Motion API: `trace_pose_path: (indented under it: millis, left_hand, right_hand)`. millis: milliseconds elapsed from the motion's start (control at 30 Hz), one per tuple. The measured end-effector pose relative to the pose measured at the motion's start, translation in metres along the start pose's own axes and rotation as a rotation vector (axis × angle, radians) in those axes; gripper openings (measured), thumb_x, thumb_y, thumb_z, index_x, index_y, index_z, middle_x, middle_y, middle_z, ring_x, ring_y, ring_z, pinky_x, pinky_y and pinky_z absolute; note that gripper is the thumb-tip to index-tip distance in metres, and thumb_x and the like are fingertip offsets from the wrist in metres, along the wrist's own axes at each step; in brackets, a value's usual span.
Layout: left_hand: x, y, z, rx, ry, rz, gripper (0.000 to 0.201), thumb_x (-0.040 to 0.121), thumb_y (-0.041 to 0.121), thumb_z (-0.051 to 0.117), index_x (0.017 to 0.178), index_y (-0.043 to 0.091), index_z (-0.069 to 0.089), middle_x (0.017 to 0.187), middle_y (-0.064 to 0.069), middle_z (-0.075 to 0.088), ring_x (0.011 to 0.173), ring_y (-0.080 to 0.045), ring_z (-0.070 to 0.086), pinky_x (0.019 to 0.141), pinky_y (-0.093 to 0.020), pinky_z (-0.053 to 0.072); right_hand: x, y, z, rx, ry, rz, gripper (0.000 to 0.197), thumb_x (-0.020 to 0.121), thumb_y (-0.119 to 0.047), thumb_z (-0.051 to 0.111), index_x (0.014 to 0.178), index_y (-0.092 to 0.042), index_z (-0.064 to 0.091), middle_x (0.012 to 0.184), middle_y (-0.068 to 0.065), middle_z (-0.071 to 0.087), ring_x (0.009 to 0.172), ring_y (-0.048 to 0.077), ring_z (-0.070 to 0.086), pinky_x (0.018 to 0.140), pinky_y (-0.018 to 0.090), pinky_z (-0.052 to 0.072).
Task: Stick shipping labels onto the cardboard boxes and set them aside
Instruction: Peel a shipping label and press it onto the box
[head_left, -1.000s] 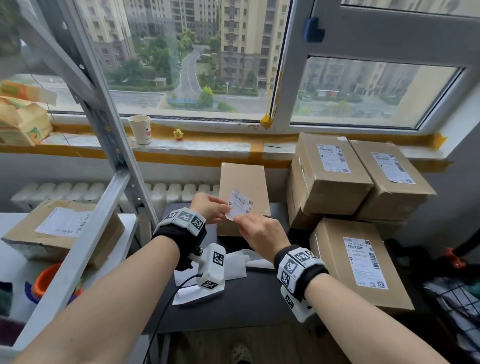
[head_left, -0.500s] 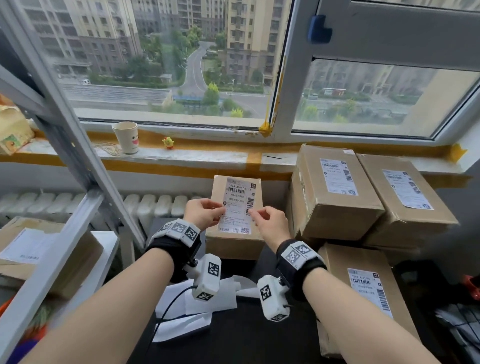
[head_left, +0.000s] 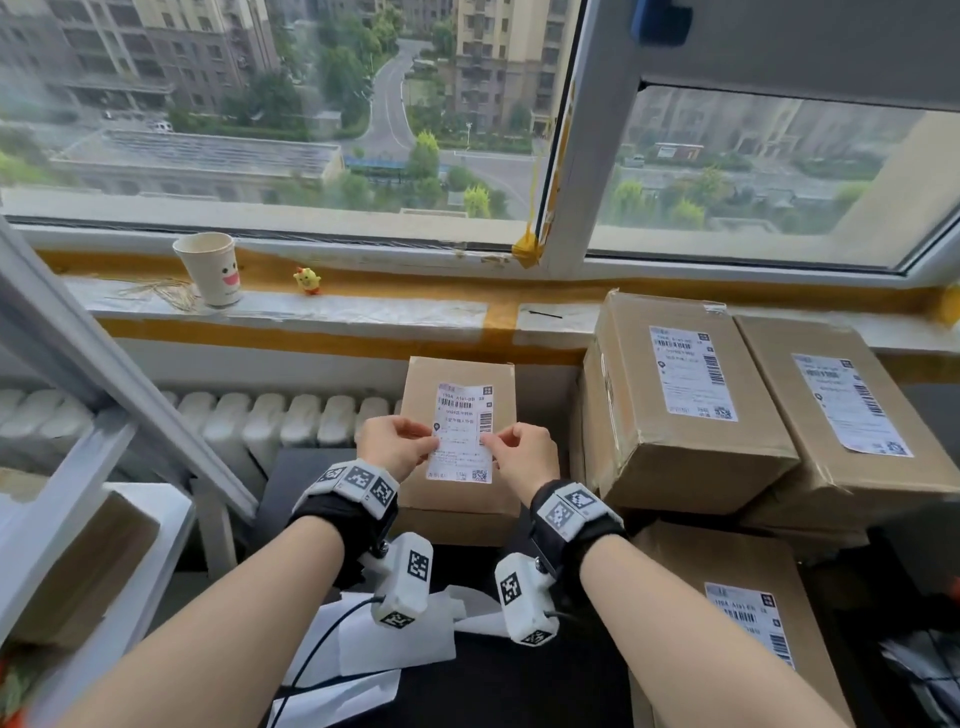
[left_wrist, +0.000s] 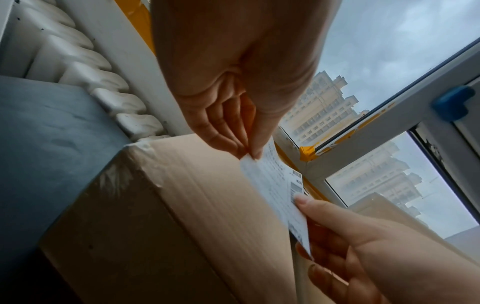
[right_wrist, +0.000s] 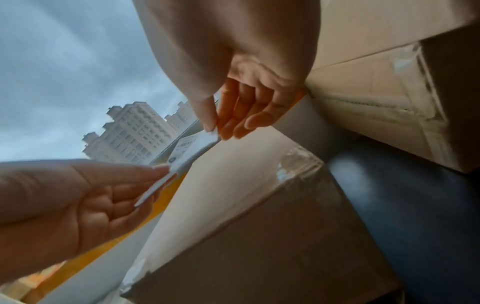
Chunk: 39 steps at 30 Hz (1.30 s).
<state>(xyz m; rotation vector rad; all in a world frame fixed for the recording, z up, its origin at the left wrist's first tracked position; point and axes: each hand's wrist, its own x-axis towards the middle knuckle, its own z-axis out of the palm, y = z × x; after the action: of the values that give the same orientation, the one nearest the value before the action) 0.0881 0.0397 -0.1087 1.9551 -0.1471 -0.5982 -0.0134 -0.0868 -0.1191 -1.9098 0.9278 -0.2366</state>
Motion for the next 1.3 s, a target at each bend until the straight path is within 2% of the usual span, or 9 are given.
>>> trace_pose_path:
  millis: [67,167,300,400,500,767,967,1100,1300]
  left_hand:
    - [0.002,0.001,0.002,0.051,0.006,0.016,0.008,0.077,0.002,0.071,0.083,0.004,0.067,0.089,-0.016,0.069,0.076,-0.022,0.064,0.075,-0.03,0.054]
    - [0.004,0.001,0.006,0.115,0.03,0.033,0.009,0.078,0.006,0.071,0.087,0.006,0.068,0.082,-0.009,0.068,0.078,-0.019,0.064,0.071,-0.027,0.051]
    - [0.008,-0.001,0.011,0.135,0.041,0.021,0.01,0.075,0.009,0.074,0.08,0.013,0.067,0.086,-0.008,0.071,0.081,-0.019,0.068,0.078,-0.032,0.056]
    - [0.009,-0.002,0.012,0.171,0.054,0.02,0.018,0.076,0.011,0.074,0.092,0.01,0.066,0.084,-0.004,0.066,0.079,-0.018,0.063,0.073,-0.027,0.051]
    - [0.01,-0.004,0.012,0.206,0.09,0.025,0.024,0.076,0.012,0.075,0.097,0.011,0.062,0.084,-0.003,0.063,0.081,-0.017,0.06,0.075,-0.027,0.047]
    - [0.013,-0.005,0.014,0.303,0.145,0.036,0.02,0.074,0.013,0.076,0.084,0.016,0.059,0.08,0.001,0.064,0.084,-0.019,0.064,0.077,-0.028,0.049]
    - [0.014,-0.005,0.018,0.364,0.155,0.043,0.017,0.076,0.01,0.072,0.089,0.014,0.062,0.091,-0.003,0.068,0.09,-0.019,0.064,0.082,-0.031,0.049]
    - [0.016,-0.003,0.018,0.431,0.141,0.045,0.016,0.076,0.013,0.071,0.09,0.013,0.063,0.096,-0.003,0.068,0.092,-0.019,0.063,0.078,-0.027,0.046]
    - [0.013,-0.007,0.007,0.469,0.153,0.008,0.02,0.073,0.026,0.075,0.089,0.019,0.063,0.095,0.0,0.067,0.09,-0.019,0.062,0.08,-0.029,0.047]
  right_hand:
    - [0.003,-0.001,0.001,-0.073,-0.006,-0.009,0.021,0.089,-0.03,0.061,0.07,-0.022,0.055,0.093,0.001,0.068,0.079,0.014,0.065,0.066,0.025,0.056]
    - [0.007,-0.001,0.002,-0.18,-0.006,-0.008,0.021,0.089,-0.033,0.06,0.074,-0.019,0.058,0.092,0.001,0.069,0.081,0.018,0.065,0.068,0.029,0.054]
    - [0.01,0.001,0.003,-0.25,-0.01,0.001,0.023,0.09,-0.036,0.058,0.074,-0.019,0.056,0.091,0.003,0.069,0.081,0.02,0.064,0.065,0.029,0.05]
    - [0.012,0.002,0.005,-0.273,-0.017,0.016,0.023,0.091,-0.037,0.056,0.076,-0.019,0.056,0.091,0.003,0.069,0.081,0.02,0.064,0.065,0.03,0.049]
    - [0.015,0.001,0.008,-0.301,-0.015,0.014,0.022,0.091,-0.038,0.054,0.08,-0.019,0.056,0.092,0.004,0.069,0.081,0.021,0.063,0.065,0.029,0.049]
    - [0.021,-0.006,0.011,-0.427,-0.042,-0.002,0.022,0.093,-0.037,0.051,0.082,-0.018,0.054,0.094,0.004,0.067,0.077,0.02,0.057,0.065,0.027,0.041]
    - [0.022,-0.007,0.014,-0.479,-0.05,-0.004,0.024,0.092,-0.036,0.05,0.09,-0.015,0.06,0.096,0.005,0.068,0.084,0.023,0.062,0.066,0.03,0.046]
    - [0.024,-0.009,0.015,-0.51,-0.067,-0.013,0.027,0.093,-0.036,0.049,0.094,-0.013,0.061,0.099,0.007,0.068,0.087,0.025,0.064,0.072,0.035,0.052]
    - [0.02,-0.01,0.007,-0.567,-0.027,-0.045,0.029,0.092,-0.039,0.053,0.099,-0.011,0.06,0.099,0.004,0.064,0.09,0.023,0.061,0.068,0.028,0.044]
